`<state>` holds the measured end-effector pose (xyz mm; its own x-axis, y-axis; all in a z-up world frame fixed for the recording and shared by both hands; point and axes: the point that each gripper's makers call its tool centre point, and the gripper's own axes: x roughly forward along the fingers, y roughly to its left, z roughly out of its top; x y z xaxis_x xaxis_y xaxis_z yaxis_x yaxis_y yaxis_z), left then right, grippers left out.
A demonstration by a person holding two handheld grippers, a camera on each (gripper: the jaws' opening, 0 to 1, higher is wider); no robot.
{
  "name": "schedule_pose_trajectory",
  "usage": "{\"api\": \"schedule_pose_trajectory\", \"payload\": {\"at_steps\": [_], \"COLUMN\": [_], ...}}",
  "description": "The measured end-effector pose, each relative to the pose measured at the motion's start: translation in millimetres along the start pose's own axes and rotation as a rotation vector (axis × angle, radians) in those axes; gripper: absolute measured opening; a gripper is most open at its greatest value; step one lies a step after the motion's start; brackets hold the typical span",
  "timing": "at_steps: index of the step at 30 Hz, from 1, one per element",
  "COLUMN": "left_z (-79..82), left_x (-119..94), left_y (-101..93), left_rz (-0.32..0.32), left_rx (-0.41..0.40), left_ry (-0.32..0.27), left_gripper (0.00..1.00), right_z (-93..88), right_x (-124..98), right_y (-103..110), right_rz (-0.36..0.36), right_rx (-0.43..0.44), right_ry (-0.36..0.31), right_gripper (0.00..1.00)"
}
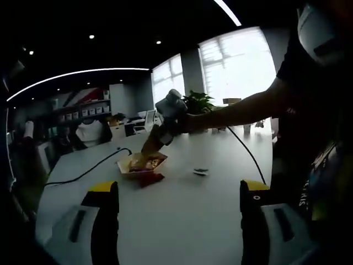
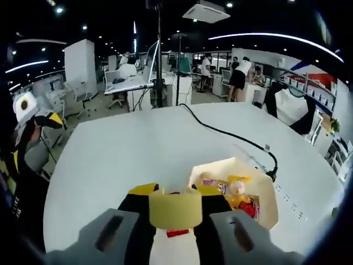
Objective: Place the target food into the container with the food tongs after gripping and lifting it, then release it inside without dropping or visibly crushing the food.
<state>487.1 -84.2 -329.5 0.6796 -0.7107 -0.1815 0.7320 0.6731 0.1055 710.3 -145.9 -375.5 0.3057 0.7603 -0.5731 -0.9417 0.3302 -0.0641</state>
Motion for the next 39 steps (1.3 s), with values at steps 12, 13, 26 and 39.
{"api": "schedule_pose_trajectory", "payload": {"at_steps": [12, 13, 26, 39], "left_z": [-2.5, -2.6, -3.8, -2.2], "left_x": [3, 3, 5, 7], "left_y": [2.0, 2.3, 5.0, 4.3], "left_rz": [0.006, 0.007, 0.014, 0.016], "left_rx": [-0.007, -0.009, -0.012, -0.018], "left_ry": [0.0, -0.002, 0.002, -0.002], "left_gripper": [0.97, 0.97, 0.97, 0.96], "right_z": [-21.8, -21.4, -36.9, -43.3], "right_x": [22, 26, 33, 22], "right_y": [18, 18, 14, 30], "right_rz": [-0.024, -0.024, -0.044, 0.017], "right_rx": [-0.088, -0.091, -0.076, 0.009], "right_ry": [0.195, 0.201, 0.329, 0.339], "right_gripper": [0.2, 0.2, 0.2, 0.17]}}
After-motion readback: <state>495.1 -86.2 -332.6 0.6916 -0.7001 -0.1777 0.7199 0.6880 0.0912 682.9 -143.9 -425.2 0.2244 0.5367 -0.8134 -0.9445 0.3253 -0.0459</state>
